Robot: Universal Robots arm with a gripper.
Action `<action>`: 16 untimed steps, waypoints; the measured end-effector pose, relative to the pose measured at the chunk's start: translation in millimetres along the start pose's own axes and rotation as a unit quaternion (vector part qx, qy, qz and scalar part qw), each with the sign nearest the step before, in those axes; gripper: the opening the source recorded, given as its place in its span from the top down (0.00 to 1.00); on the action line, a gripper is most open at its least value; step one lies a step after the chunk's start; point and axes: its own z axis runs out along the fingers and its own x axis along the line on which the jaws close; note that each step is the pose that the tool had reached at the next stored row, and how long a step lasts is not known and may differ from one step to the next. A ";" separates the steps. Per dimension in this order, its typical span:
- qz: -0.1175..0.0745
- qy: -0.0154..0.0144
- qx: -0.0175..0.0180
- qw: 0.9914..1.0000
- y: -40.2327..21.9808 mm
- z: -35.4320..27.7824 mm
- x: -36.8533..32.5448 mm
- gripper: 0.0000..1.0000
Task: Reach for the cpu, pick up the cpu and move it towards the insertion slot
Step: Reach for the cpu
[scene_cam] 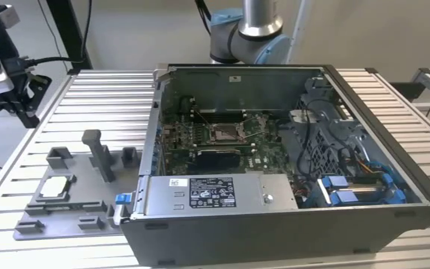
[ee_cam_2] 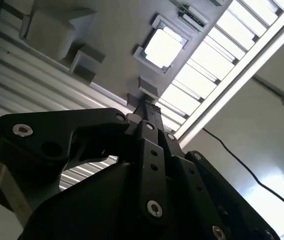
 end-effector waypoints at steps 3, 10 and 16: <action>0.000 0.000 0.000 1.000 -1.5 4.0 2.5 1.00; 0.000 0.000 0.000 1.000 -1.5 5.7 2.8 1.00; 0.000 0.000 0.000 1.000 -1.5 6.0 4.9 1.00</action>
